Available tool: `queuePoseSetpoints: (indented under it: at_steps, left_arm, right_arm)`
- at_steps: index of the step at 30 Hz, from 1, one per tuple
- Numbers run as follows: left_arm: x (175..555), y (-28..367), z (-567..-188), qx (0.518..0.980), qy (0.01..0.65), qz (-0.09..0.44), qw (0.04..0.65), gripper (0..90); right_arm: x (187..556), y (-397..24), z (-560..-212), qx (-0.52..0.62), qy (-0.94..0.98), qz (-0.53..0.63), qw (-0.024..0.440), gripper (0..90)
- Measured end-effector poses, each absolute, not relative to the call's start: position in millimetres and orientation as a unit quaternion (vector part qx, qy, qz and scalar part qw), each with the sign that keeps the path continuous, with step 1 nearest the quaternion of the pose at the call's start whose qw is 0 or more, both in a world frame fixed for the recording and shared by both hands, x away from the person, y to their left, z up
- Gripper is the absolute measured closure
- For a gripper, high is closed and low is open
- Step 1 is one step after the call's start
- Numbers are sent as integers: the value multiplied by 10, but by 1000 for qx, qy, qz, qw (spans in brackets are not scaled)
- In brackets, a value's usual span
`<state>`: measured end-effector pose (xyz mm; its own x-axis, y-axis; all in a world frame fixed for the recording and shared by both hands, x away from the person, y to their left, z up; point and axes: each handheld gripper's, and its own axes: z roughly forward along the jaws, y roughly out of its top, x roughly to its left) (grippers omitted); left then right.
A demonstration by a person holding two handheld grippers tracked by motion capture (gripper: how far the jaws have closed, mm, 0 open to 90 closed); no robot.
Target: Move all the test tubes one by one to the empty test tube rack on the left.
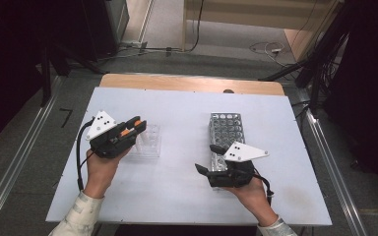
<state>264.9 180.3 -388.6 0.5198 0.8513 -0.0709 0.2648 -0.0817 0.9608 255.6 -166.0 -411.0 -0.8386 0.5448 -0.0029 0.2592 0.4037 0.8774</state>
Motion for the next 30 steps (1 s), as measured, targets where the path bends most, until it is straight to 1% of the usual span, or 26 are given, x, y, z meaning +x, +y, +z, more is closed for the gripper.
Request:
queuePoseSetpoints:
  at_steps: [4, 9, 19, 30]
  left_arm:
    - [2690, 1795, -3883, 683, 411, 277, 537, 705]
    - [2728, 1773, -3932, 691, 413, 296, 513, 704]
    - [2784, 1743, -4098, 704, 419, 283, 498, 703]
    - [2795, 1717, -4212, 713, 424, 283, 482, 698]
  right_arm:
    - [2562, -1734, -4086, 253, 819, 494, 147, 234]
    - [2556, -1791, -4076, 258, 815, 497, 150, 235]
    - [2556, -1828, -4063, 263, 811, 501, 151, 235]
    - [2555, -1837, -4064, 262, 810, 503, 148, 235]
